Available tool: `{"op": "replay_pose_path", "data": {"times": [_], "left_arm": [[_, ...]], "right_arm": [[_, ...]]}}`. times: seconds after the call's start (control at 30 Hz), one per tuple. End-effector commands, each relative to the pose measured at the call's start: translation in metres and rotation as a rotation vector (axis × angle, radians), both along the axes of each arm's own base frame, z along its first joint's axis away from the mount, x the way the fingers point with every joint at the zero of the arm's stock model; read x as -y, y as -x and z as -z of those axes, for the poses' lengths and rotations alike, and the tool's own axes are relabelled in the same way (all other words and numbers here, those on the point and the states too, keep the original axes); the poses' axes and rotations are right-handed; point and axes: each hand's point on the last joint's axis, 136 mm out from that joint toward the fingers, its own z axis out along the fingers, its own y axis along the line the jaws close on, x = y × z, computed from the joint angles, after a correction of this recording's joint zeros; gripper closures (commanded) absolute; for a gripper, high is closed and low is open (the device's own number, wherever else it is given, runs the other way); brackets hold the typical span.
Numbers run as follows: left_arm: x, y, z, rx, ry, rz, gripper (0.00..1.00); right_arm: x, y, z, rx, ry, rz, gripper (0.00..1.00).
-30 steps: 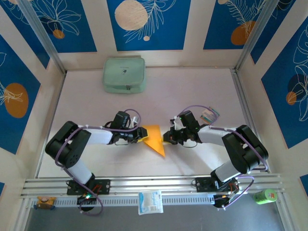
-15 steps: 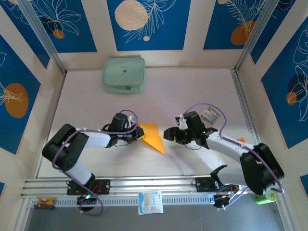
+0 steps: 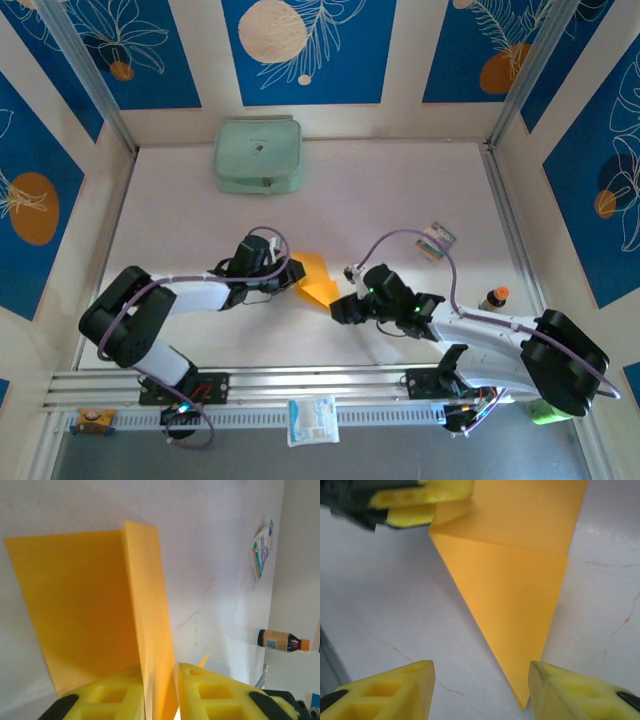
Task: Fold a paper plane with a square sheet of paper (pick it up from the middle)
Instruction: Fourth fold the wing at the center of the table.
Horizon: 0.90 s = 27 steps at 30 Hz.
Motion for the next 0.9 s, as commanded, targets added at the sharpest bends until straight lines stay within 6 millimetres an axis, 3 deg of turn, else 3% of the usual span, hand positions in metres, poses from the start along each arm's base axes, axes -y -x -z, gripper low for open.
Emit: {"op": "replay_pose_path", "data": {"times": [0.0,0.33,0.6,0.87], "left_arm": [[0.010,-0.002,-0.008,0.015,0.022,0.044,0.76],[0.014,-0.002,-0.012,0.013,0.030,0.074,0.80],[0.014,-0.002,-0.012,0.006,0.028,0.080,0.83],[0.013,-0.002,-0.011,0.002,0.021,0.078,0.85]], "right_arm": [[-0.001,-0.017,-0.008,0.252,0.115,-0.045,0.50],[-0.019,-0.017,0.001,0.509,0.336,-0.149,0.54],[-0.026,-0.028,0.013,0.564,0.426,-0.130,0.54],[-0.030,-0.034,0.021,0.559,0.448,-0.109,0.62]]}}
